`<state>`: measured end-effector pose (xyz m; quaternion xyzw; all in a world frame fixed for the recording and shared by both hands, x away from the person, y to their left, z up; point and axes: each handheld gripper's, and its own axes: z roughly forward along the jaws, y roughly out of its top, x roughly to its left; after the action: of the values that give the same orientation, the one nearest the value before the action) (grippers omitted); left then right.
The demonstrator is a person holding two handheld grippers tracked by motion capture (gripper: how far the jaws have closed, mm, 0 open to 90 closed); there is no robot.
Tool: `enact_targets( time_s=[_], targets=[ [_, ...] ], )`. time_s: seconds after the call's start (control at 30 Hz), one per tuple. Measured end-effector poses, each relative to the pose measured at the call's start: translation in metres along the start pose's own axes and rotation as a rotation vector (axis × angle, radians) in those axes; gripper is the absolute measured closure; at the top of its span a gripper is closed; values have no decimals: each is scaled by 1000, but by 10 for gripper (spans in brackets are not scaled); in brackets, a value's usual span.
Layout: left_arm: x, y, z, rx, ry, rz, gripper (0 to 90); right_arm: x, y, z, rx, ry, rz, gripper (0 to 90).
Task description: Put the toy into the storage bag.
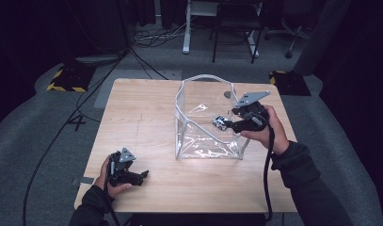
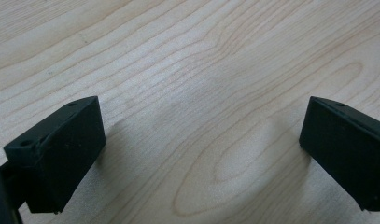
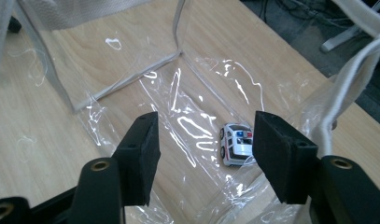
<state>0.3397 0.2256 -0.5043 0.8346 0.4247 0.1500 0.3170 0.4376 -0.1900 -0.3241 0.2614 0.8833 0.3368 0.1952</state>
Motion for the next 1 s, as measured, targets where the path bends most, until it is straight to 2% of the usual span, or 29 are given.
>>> enact_targets(
  time_s=[0.1,0.17,0.2,0.37,0.43,0.53,0.6,0.7,0.8,0.87,0.9,1.0],
  targets=[
    [0,0,0,0,0,0,5,-2,-2,-3,-36,-23,5,420],
    [0,0,0,0,0,0,5,-5,-4,-6,-58,-31,-11,422],
    [0,0,0,0,0,0,5,-4,-5,-7,-55,-31,5,421],
    [0,0,0,0,0,0,5,-6,-9,-11,-87,-49,2,406],
    [0,0,0,0,0,0,5,-6,-11,-13,-99,-52,-13,401],
    [0,0,0,0,0,0,5,-7,-13,-18,-140,-82,-34,396],
    [0,0,0,-1,0,-2,5,-8,-14,-21,-156,-89,-21,386],
    [0,0,0,0,0,0,5,-10,-16,-25,-161,-107,-24,374],
    [0,0,0,0,0,0,5,-11,-19,-30,-182,-101,-27,358],
    [0,0,0,0,0,0,5,-11,-20,-32,-182,-123,-37,351],
    [0,0,0,0,0,1,5,-11,-21,-33,-190,-120,-21,348],
    [0,0,0,-1,0,-2,5,-13,-24,-36,-195,-130,-37,336]
  ],
)
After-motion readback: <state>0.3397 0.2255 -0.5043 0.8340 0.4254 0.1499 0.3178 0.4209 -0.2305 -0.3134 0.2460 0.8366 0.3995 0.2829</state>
